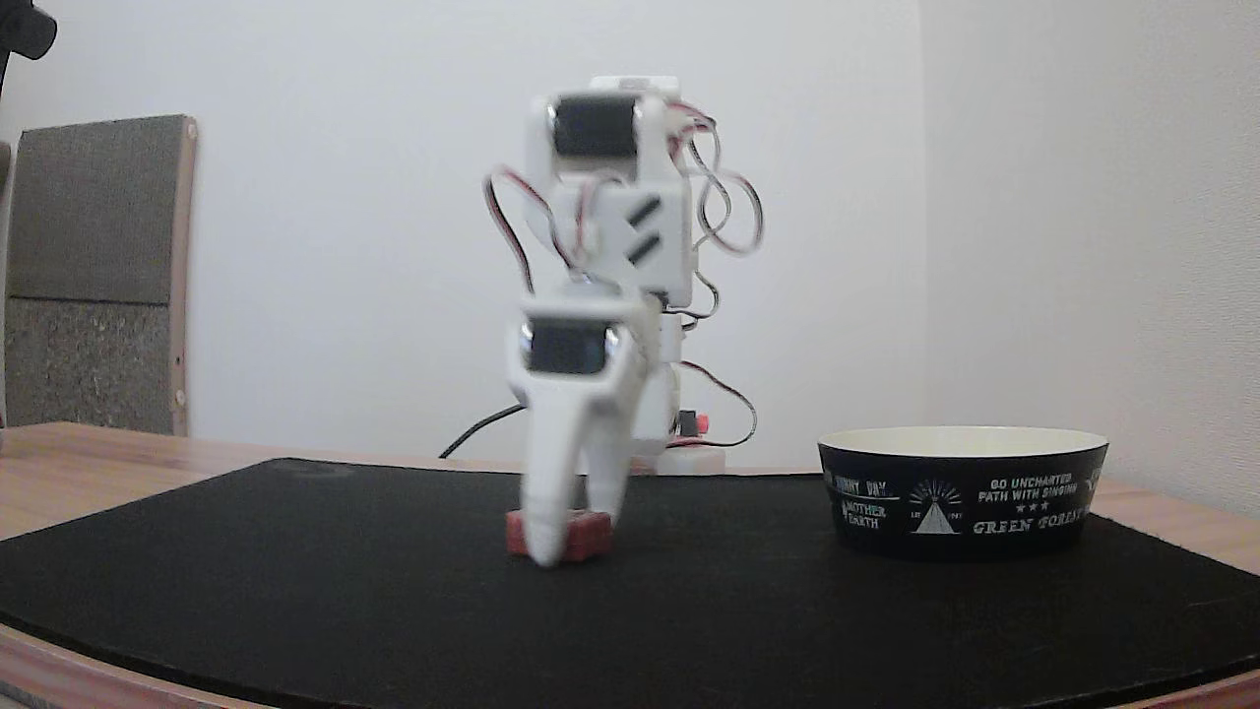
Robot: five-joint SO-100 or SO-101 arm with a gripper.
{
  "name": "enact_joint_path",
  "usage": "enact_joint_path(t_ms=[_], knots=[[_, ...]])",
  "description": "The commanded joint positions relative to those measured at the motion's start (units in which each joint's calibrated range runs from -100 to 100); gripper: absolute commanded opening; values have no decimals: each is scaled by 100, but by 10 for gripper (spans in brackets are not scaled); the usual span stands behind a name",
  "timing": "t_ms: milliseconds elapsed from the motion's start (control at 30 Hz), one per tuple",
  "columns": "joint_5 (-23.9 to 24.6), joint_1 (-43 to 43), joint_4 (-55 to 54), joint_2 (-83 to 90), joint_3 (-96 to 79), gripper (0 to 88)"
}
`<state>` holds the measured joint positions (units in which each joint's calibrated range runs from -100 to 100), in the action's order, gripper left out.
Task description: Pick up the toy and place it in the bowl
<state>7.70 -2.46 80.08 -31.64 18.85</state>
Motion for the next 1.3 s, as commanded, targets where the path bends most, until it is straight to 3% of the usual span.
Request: enact_joint_path(t_ms=[0,367,600,800,1167,1267], knots=[[13,15,-40,-242,508,362],[18,-135,-40,-625,770,356],[18,-227,-40,-625,788,120],[18,-227,-40,-617,779,39],[-34,-102,-31,634,923,23],[-44,501,-40,1442,1076,24]])
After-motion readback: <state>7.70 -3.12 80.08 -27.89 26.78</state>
